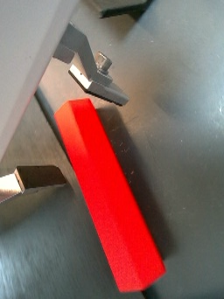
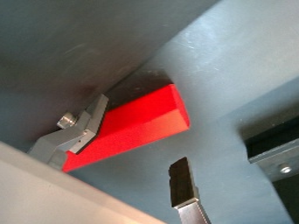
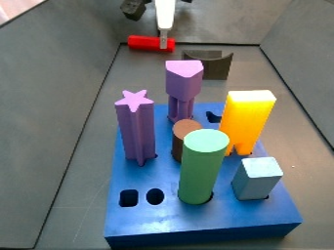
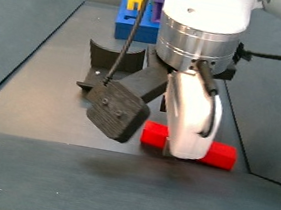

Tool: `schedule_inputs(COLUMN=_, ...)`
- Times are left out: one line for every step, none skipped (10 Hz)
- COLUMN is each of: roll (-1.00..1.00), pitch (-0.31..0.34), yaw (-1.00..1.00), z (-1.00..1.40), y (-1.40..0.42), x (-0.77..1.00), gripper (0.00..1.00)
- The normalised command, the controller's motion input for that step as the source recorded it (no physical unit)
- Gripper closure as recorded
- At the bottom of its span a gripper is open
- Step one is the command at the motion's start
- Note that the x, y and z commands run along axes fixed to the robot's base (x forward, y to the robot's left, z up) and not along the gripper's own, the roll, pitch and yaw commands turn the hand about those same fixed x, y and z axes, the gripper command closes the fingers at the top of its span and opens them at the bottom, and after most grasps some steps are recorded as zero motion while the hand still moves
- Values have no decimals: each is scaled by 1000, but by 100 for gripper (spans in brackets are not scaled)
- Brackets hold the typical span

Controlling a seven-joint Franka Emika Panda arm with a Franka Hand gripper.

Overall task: Pick up the hexagon object. Move up. Place the hexagon object on the fixture. Regrasp the hexagon object. Move to above the board. Insert the hexagon object.
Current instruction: Pick up the hexagon object.

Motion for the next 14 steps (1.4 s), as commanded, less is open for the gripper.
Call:
schedule_inputs(roll=-280, pitch=-196, yaw=-700, z=-414, y=14, x=151, gripper=0)
schedule_inputs(roll=-289, pitch=-191, yaw=-660, z=-409, y=26, x=174, gripper=0)
schedule_inputs(roll=-304, pitch=-183, yaw=-606, z=-400, y=34, x=197, gripper=0)
schedule_inputs(roll=-300, pitch=-173, yaw=-554, z=-411, y=49, x=229, gripper=0)
schedule_inputs(roll=-277, pitch=-147, yaw=-497, z=-457, y=34, x=197, gripper=0)
schedule_inputs(roll=-241, pitch=-140, yaw=-354, z=-466, y=14, x=66, gripper=0)
schedule_inputs(roll=-189, pitch=-189, yaw=-229, z=-526, y=0, x=0, gripper=0)
schedule_inputs(roll=-141, pitch=-200, yaw=-220, z=-697, y=0, x=-20, gripper=0)
schedule_inputs(roll=-143, pitch=-233, yaw=0, z=-543, y=0, x=-240, gripper=0)
schedule_inputs(roll=-120, pitch=-220, yaw=117, z=-360, y=0, x=-243, gripper=0)
schedule_inputs(roll=-64, pitch=-207, yaw=249, z=-263, y=0, x=-226, gripper=0)
schedule_inputs(roll=-51, pitch=-171, yaw=177, z=-217, y=0, x=-160, gripper=0)
schedule_inputs(roll=-66, pitch=-214, yaw=0, z=-46, y=-23, x=-263, gripper=0)
schedule_inputs(roll=21, pitch=0, yaw=0, z=0, y=0, x=0, gripper=0)
